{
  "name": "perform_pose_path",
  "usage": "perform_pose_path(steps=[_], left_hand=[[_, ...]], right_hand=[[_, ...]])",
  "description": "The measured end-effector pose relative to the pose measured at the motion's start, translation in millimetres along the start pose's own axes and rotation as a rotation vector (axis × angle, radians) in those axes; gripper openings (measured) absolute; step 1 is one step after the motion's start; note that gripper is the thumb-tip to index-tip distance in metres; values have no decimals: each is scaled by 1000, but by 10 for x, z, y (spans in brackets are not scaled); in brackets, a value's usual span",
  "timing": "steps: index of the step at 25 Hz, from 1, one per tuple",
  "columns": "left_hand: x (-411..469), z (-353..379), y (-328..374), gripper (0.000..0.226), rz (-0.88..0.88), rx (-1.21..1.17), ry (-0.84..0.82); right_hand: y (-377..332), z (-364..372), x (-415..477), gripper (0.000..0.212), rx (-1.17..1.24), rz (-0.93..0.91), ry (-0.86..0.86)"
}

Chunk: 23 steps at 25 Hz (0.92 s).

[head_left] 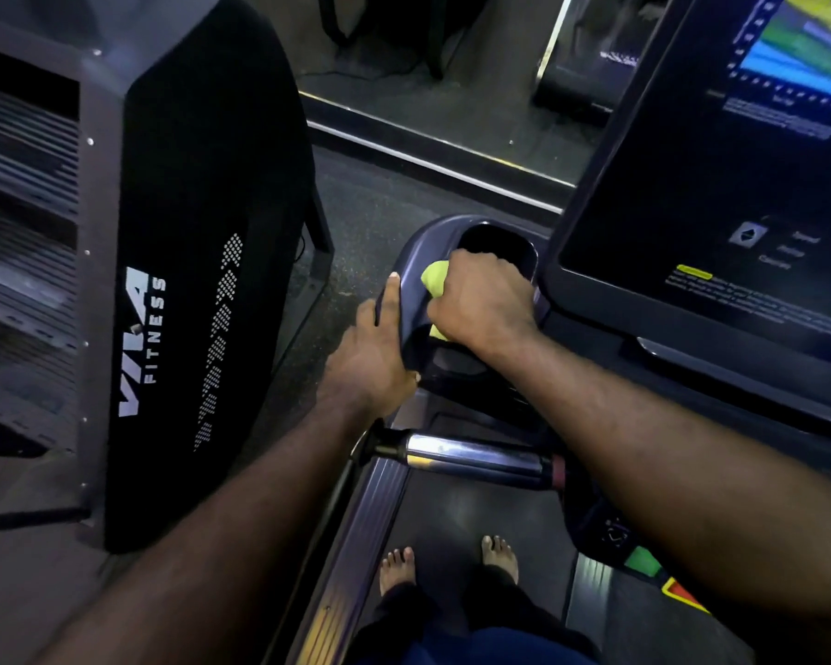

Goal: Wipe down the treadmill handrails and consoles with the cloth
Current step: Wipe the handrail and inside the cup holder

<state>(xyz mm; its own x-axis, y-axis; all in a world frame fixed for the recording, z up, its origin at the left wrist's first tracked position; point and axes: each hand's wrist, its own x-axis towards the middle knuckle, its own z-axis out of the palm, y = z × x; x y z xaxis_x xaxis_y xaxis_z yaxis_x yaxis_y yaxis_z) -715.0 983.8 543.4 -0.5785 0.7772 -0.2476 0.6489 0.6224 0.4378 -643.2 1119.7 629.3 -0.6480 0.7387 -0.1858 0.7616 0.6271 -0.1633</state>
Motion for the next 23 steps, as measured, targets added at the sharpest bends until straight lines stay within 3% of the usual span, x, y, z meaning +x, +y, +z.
perform_pose_path(steps=[5, 7, 12, 15, 17, 19, 21, 23], left_hand=[[-11, -43, -8, 130, -2, 2, -22], [-6, -57, -9, 130, -9, -3, -26], [-43, -56, -21, 123, -2, -8, -24], [-38, -68, -25, 123, -8, -15, -21], [-39, -56, -36, 123, -9, -18, -8], [-34, -54, -33, 124, -2, -20, -6], [-44, -49, -28, 125, -5, -24, -6], [-48, -58, -21, 125, -5, -24, -3]], right_hand=[[-56, -15, 425, 38, 394, 409, 63], [-86, -6, 493, 41, 409, 447, 81], [-108, 140, -262, 54, -158, -34, 32], [-126, 48, -328, 34, -584, -228, -64], [-221, -94, -58, 33, -763, -263, -122], [-206, -179, 199, 35, -866, -324, 9], [-100, -169, 329, 34, -812, -349, 118], [-32, -90, 338, 32, -706, -262, 32]])
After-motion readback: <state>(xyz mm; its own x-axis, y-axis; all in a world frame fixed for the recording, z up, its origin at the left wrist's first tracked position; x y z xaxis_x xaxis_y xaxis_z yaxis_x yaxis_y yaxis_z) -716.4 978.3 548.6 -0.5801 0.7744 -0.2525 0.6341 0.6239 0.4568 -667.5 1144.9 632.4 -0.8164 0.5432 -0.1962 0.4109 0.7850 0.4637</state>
